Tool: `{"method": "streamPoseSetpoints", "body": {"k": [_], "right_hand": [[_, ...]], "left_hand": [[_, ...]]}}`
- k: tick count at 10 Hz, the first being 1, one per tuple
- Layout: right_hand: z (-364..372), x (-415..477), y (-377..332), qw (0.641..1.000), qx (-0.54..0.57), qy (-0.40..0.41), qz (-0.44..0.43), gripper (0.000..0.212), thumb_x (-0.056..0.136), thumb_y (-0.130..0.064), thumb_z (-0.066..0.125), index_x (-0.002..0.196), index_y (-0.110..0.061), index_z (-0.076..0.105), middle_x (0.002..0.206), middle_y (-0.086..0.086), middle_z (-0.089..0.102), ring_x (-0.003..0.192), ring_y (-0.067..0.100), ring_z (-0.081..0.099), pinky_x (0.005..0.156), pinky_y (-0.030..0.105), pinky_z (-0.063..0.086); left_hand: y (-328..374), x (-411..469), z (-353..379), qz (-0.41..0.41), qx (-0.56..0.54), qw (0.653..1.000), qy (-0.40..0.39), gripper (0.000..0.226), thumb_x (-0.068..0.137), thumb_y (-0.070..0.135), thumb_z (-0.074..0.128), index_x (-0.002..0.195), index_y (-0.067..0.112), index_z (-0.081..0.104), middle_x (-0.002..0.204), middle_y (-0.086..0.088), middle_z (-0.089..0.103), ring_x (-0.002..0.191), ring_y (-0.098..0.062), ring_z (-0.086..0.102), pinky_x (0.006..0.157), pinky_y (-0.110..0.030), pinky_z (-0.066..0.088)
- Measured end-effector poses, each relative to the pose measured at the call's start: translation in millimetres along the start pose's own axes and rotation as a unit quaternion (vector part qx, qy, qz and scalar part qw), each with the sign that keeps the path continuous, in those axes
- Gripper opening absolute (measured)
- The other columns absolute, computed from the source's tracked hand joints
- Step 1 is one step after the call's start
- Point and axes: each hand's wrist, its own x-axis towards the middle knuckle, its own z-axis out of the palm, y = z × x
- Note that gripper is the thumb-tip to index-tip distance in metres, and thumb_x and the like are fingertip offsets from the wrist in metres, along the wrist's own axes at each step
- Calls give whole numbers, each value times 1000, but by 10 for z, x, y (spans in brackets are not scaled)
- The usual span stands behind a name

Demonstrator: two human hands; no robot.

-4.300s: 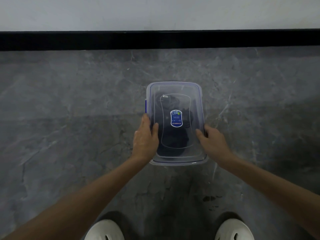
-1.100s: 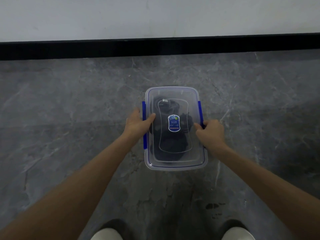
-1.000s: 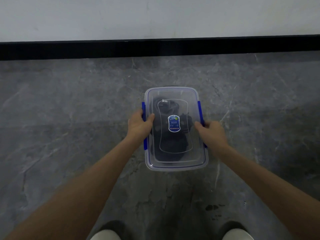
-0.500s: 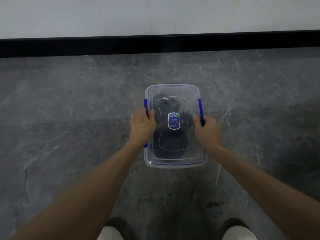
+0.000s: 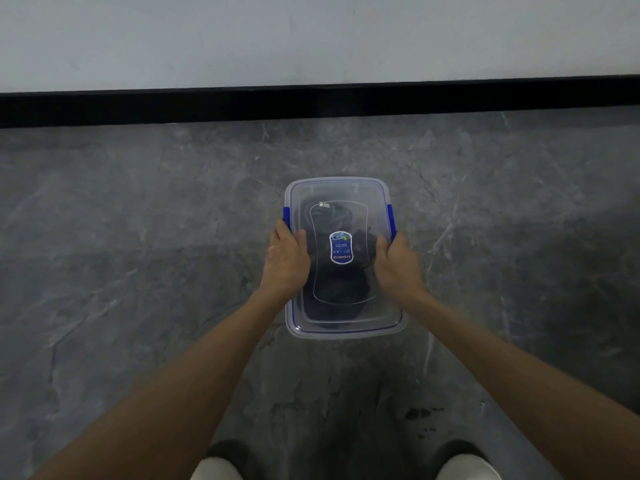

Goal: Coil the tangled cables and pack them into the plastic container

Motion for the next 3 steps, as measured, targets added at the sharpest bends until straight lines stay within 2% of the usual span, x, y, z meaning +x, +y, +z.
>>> {"method": "streamPoseSetpoints", "body": {"k": [1,3], "right_hand": [[-179,30,-59,997,-70,-41,-2,40,103,-37,34,119,-2,47,111,17,59,88,26,56,73,35,44],[-714,153,-472,986,-112,-25,-123,33,103,-34,37,110,-5,52,92,12,62,77,24,57,65,32,41]], "left_hand": [[17,-23,-136,11,60,998,-8,43,104,33,35,136,5,36,134,-17,45,115,-35,52,97,-51,44],[353,-90,-420,115,73,990,37,32,102,28,40,128,10,47,127,-11,51,105,-28,55,88,-48,50]]}}
